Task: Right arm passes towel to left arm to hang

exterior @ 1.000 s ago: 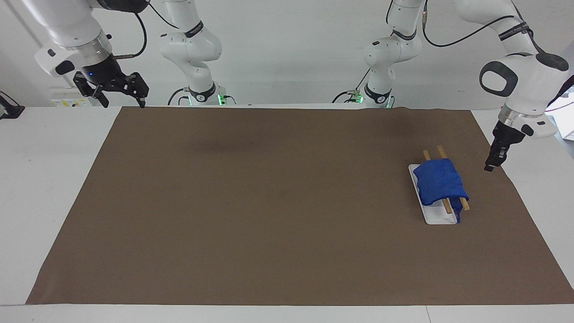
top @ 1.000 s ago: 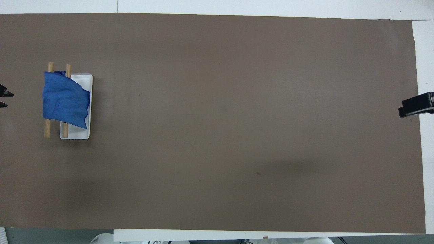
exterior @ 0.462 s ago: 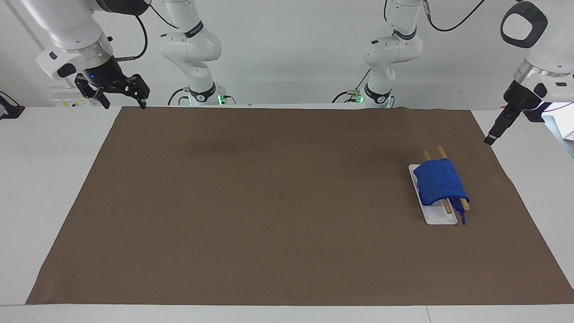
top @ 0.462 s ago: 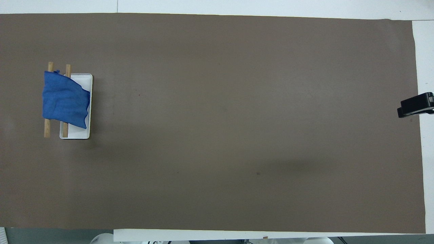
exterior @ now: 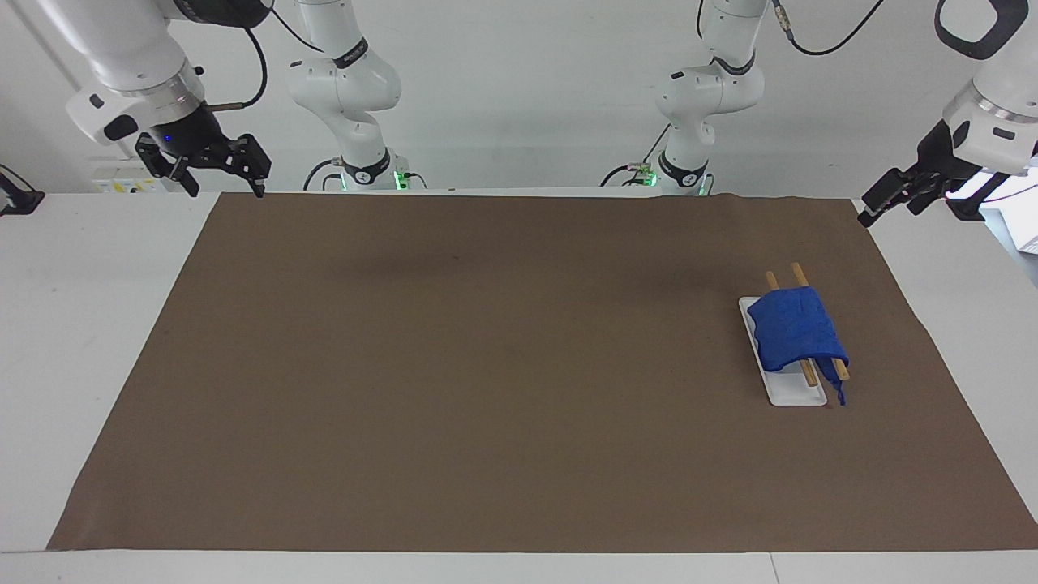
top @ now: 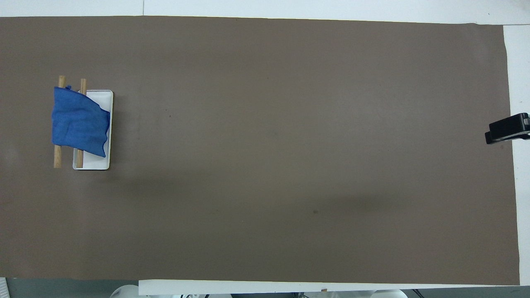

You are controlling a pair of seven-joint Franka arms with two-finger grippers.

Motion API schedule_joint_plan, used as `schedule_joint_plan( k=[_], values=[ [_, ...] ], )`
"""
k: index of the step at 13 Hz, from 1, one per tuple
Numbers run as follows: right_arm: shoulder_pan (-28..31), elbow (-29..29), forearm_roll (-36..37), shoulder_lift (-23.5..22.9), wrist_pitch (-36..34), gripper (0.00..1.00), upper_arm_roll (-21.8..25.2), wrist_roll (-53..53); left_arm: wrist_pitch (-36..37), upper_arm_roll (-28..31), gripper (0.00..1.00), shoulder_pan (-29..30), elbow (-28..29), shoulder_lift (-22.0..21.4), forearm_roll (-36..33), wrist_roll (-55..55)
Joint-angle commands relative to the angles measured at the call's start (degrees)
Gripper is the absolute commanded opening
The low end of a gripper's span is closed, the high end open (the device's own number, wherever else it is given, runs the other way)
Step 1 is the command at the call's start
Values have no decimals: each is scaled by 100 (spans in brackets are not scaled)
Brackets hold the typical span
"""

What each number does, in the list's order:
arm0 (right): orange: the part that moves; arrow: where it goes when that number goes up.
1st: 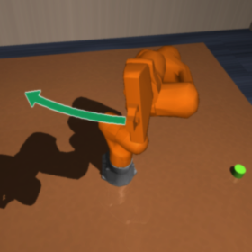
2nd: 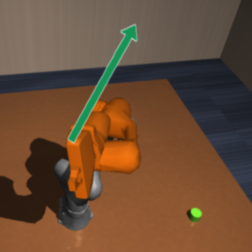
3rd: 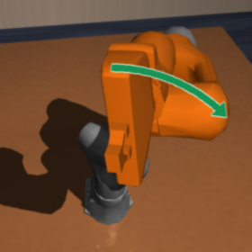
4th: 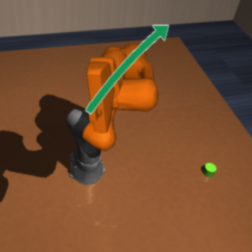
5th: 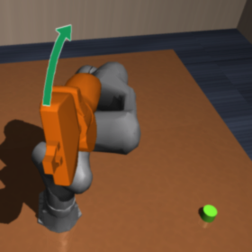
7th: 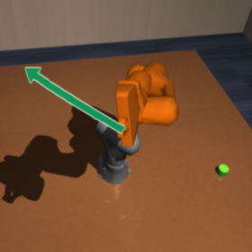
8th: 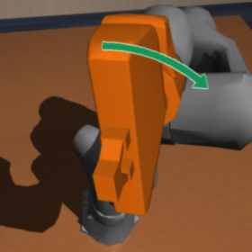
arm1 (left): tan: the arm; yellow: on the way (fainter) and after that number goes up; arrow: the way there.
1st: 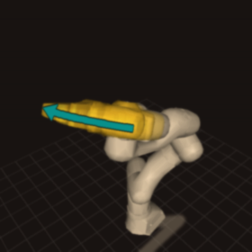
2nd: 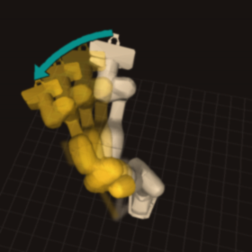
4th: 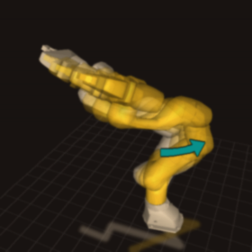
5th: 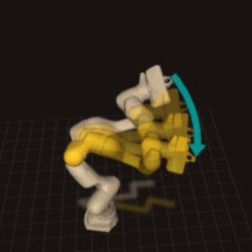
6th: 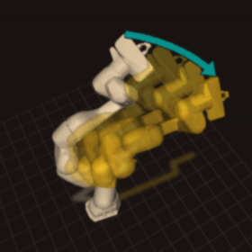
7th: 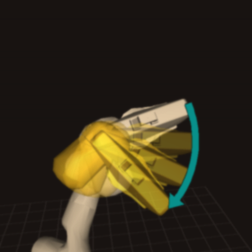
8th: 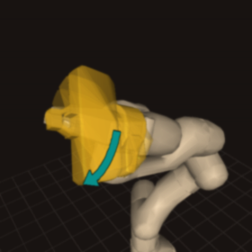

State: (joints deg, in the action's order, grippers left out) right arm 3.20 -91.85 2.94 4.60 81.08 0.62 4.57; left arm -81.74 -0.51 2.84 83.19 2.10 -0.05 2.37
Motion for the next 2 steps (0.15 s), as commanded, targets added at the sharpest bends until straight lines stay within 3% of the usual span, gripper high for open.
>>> schedule_joint_plan(
  k=[1, 2],
  values=[
    [-21, -114, -39, 94, -13, 100, 26, -26, 414, 25, 100, -310, -585, 362, -232, -463],
    [-21, -114, -39, 94, -13, 100, 26, -26, 405, 25, 100, -319, -576, 362, -232, -657]
  ],
)
